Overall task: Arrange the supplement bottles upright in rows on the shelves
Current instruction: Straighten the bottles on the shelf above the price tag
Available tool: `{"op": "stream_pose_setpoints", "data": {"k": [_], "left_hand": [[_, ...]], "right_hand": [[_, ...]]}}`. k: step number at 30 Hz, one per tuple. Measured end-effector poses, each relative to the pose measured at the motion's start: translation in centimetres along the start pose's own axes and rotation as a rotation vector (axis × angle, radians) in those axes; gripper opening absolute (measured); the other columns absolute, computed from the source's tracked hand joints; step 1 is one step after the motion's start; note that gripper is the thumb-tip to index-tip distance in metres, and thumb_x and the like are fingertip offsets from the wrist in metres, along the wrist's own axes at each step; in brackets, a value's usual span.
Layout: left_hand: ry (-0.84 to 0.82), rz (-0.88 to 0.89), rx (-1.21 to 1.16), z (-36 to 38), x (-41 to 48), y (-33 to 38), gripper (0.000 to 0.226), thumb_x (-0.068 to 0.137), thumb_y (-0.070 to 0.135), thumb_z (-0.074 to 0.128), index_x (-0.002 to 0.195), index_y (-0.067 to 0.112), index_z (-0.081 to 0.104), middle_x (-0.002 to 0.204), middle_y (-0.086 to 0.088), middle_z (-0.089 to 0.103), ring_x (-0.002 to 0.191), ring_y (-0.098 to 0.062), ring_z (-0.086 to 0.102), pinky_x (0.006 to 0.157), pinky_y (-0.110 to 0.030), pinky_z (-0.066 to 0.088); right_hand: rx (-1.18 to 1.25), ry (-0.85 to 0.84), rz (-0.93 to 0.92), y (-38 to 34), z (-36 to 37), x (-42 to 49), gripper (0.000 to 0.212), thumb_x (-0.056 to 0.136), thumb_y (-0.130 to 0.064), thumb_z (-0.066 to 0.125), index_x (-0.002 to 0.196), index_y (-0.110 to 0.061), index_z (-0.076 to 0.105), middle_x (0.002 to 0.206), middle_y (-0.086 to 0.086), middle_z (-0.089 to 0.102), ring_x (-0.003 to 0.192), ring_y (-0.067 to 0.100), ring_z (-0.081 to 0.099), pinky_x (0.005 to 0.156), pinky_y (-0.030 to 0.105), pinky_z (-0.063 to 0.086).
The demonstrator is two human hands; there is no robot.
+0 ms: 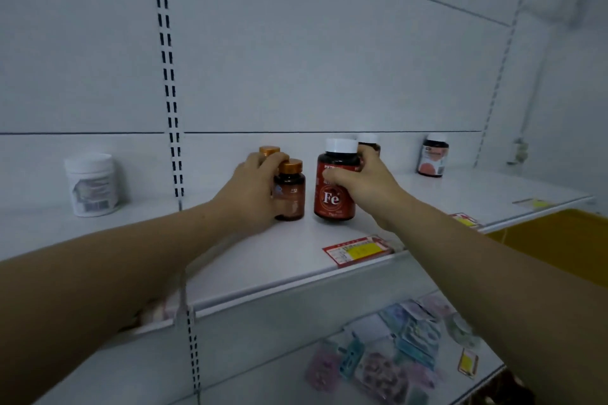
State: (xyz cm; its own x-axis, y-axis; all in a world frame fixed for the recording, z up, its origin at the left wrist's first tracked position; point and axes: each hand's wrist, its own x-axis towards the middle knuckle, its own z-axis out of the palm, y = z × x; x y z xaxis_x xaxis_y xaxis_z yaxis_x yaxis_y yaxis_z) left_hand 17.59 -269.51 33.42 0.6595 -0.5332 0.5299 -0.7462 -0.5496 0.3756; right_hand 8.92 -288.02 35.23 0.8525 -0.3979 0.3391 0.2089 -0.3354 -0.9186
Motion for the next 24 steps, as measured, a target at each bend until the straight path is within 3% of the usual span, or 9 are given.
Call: {"op": "stream_pose_setpoints", "data": {"k": [4,7,14,20,24], "left_hand": [[0.073,0.004,0.262,1.4,3.0,-1.1,0.087,0.071,0.046,0.073,0.142,0.027,0.028,0.148,-0.01,0.023,0.138,-0.028,0.014,0.11,-0.045,0.024],[0.038,-0.051,0.365,2.1,4.8,-1.6,0.083,0.078,0.05,0.065,0.145,0.029,0.023,0.154,-0.008,0.014,0.143,-0.027,0.005,0.115,-0.045,0.016],[0.065,-0.132,0.442,2.9,6.8,-0.6,0.072,0.08,0.042,0.064,0.141,0.025,0.031,0.138,-0.004,0.037,0.13,-0.027,0.026,0.105,-0.044,0.032],[0.115,-0.338,0.57,4.3,7.7,1.4,0.066,0.084,0.035,0.061,0.141,0.026,0.029,0.134,-0.007,0.036,0.126,-0.029,0.027,0.101,-0.043,0.035],[0.139,-0.453,0.605,5.5,8.3,2.8,0.064,0.085,0.032,0.057,0.141,0.024,0.027,0.135,-0.009,0.033,0.127,-0.031,0.025,0.099,-0.044,0.034]], "right_hand": [[-0.031,-0.067,0.003,2.3,-0.9,3.3,0.057,0.072,-0.022,0.078,0.115,-0.033,0.041,0.108,-0.009,0.058,0.098,0.012,0.058,0.083,0.034,0.049],[-0.05,-0.128,0.008,3.3,-1.5,5.4,0.06,0.072,-0.023,0.078,0.116,-0.034,0.039,0.107,-0.011,0.057,0.095,0.01,0.057,0.08,0.032,0.047],[-0.126,-0.257,-0.066,4.3,-2.5,8.8,0.063,0.071,-0.028,0.08,0.116,-0.033,0.037,0.097,-0.019,0.055,0.083,-0.003,0.054,0.06,0.017,0.04],[-0.144,-0.368,-0.121,4.5,-3.5,9.9,0.067,0.072,-0.03,0.08,0.123,-0.026,0.037,0.105,-0.009,0.057,0.095,0.013,0.058,0.078,0.029,0.046],[-0.142,-0.419,-0.147,5.0,-4.6,10.1,0.062,0.073,-0.032,0.078,0.12,-0.028,0.037,0.1,-0.011,0.053,0.09,0.011,0.054,0.073,0.028,0.044]]}}
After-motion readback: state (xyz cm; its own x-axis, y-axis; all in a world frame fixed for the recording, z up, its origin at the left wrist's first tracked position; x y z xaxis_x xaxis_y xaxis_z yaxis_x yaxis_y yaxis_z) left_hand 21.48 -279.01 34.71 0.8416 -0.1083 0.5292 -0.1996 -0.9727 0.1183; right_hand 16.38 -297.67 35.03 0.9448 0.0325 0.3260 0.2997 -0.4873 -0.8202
